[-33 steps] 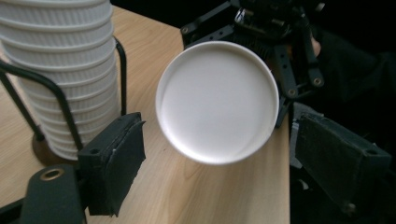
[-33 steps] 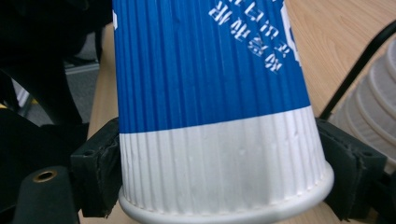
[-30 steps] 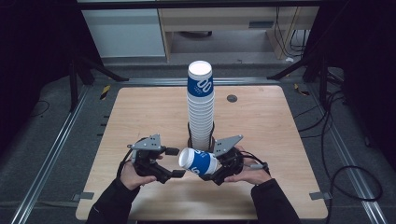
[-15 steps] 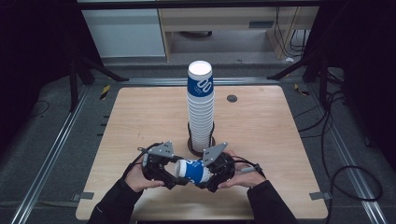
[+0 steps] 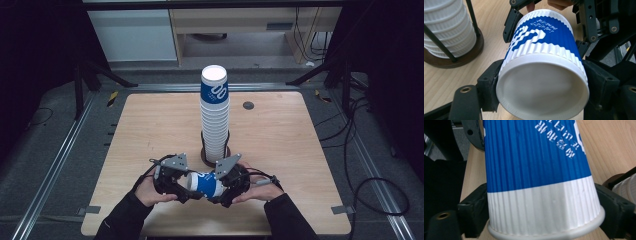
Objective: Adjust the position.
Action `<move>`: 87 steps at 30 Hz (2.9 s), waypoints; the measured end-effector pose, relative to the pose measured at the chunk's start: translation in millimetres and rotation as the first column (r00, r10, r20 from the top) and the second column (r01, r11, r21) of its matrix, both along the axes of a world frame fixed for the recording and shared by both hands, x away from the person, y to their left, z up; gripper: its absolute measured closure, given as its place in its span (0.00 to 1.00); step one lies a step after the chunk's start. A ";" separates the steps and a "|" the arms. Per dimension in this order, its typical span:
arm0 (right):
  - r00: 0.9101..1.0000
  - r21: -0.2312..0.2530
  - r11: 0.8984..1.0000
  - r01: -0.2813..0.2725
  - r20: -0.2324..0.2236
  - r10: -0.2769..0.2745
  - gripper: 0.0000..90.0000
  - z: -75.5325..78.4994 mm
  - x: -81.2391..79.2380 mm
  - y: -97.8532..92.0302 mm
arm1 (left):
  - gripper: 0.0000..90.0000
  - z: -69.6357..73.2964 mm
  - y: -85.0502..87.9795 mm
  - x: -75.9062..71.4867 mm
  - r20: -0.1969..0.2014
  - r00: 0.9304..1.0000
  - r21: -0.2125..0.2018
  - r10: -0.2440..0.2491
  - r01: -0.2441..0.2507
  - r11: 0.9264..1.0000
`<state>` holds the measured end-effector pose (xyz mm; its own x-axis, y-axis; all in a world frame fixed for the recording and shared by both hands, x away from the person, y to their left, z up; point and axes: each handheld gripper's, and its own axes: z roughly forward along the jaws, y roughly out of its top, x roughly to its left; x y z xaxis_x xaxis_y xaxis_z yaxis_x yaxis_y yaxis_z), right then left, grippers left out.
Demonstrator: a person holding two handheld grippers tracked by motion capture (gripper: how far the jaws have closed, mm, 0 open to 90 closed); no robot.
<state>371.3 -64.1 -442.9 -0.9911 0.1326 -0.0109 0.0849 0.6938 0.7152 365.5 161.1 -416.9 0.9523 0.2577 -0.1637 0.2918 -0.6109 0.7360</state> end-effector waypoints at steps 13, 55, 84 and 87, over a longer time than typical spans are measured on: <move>0.997 0.127 0.989 0.080 -0.011 -0.079 0.07 20.8 7.3 -25.5 | 0.28 8.9 25.9 8.4 0.020 0.998 -0.086 0.067 -0.065 0.994; 0.995 0.229 0.974 0.001 -0.099 0.022 0.17 19.6 5.9 -26.0 | 0.22 5.8 12.3 -1.5 0.021 1.000 -0.245 -0.016 0.021 0.969; 0.997 0.036 0.998 -0.041 -0.070 0.044 0.17 6.1 1.6 -9.4 | 0.23 -9.6 -5.9 -5.2 0.050 0.993 0.082 -0.104 0.100 0.992; 0.997 0.031 0.998 -0.048 -0.066 0.050 0.17 5.4 1.3 -8.2 | 0.29 -9.1 -4.6 -5.3 0.052 0.993 0.076 -0.103 0.099 0.992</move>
